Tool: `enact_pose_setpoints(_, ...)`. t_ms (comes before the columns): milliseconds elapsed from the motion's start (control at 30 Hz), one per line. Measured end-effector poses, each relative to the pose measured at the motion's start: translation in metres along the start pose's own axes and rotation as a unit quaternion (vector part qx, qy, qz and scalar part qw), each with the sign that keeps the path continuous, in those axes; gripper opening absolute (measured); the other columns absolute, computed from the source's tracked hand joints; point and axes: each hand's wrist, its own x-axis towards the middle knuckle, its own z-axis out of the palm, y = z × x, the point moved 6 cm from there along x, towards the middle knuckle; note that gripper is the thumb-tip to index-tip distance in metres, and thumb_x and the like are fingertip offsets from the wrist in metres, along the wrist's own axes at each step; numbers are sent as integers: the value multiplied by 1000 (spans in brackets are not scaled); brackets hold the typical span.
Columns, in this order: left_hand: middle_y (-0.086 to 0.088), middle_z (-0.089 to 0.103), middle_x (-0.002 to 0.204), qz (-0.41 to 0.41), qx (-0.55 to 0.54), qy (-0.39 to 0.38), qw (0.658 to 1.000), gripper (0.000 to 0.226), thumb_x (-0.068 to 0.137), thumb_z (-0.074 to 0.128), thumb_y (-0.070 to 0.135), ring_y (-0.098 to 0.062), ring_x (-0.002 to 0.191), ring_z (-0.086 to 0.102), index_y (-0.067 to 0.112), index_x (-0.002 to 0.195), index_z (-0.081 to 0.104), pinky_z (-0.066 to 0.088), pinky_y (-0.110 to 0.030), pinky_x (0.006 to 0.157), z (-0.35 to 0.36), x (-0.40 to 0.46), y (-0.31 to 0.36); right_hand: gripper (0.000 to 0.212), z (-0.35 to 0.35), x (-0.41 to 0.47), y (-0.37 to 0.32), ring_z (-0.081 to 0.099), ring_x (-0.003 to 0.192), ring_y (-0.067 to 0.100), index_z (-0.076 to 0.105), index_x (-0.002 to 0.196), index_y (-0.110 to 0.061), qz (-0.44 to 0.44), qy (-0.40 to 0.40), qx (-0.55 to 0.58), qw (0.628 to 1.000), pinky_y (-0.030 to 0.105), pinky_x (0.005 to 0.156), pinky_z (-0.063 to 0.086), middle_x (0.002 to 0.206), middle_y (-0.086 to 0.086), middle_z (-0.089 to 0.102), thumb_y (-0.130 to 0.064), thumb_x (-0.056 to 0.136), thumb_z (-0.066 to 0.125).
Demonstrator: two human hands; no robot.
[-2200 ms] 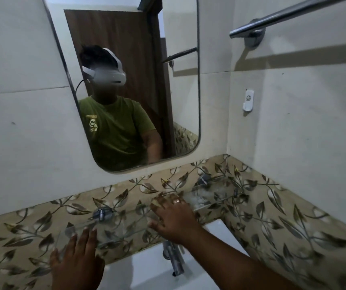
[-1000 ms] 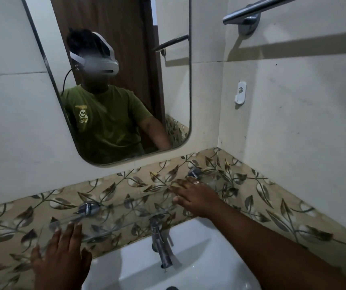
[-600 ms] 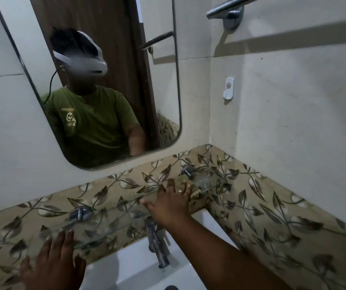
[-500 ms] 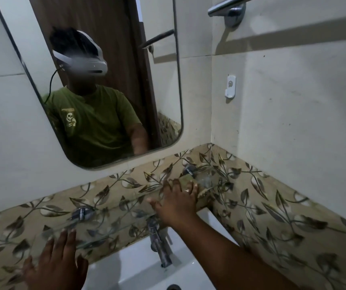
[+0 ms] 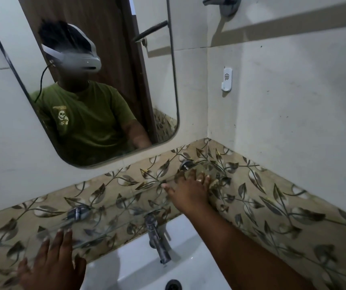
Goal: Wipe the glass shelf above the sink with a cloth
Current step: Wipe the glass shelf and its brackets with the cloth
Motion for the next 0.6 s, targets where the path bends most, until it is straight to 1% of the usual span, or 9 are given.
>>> enact_pose_setpoints(100,-22,63,133,1,3,5,1000,75,70,35,43,-44,120,59,7,130,62,17,-67,110,3,2,-3,109,-6,21,9,7,150,49,17,160,-16,24,-18,0,1000,65,117,-5,165,24,11,-90,81,11)
enact_pose_setpoints(167,-22,62,134,-1,6,1,1000,76,69,36,43,-45,121,57,7,130,62,17,-68,110,7,3,-5,113,-4,27,3,6,149,49,11,160,-12,19,-22,3,1000,65,117,-6,165,25,9,-92,80,13)
enact_pose_setpoints(233,-23,62,133,0,4,-2,1000,77,66,39,44,-46,120,57,6,129,62,17,-69,110,11,4,-6,115,1,23,2,6,149,49,8,160,-11,-2,-19,-6,1000,64,118,-4,165,25,8,-93,79,13)
enact_pose_setpoints(300,-24,63,132,2,3,-1,1000,78,65,40,44,-46,119,57,5,128,62,18,-69,110,11,5,-6,118,2,14,10,8,150,47,11,160,-11,-28,-16,-21,999,63,119,0,166,24,9,-94,77,9)
enact_pose_setpoints(367,-24,62,132,8,3,-9,1000,76,67,40,44,-47,120,56,4,128,62,19,-70,110,16,5,-6,120,-2,12,21,11,151,44,12,160,-12,-33,-17,-28,999,60,120,4,166,21,12,-96,74,8)
enact_pose_setpoints(500,-27,60,134,12,0,-32,999,77,70,38,46,-50,121,53,3,130,59,30,-71,106,31,7,-12,123,-18,31,31,20,148,44,20,158,-8,7,-35,-19,999,56,118,19,162,25,21,-97,73,13)
enact_pose_setpoints(600,-26,61,134,11,-2,-37,999,76,73,35,47,-50,121,53,5,132,58,33,-70,104,34,6,-11,129,-23,45,31,33,141,45,34,152,-5,51,-31,19,998,57,114,27,154,27,35,-100,68,8)
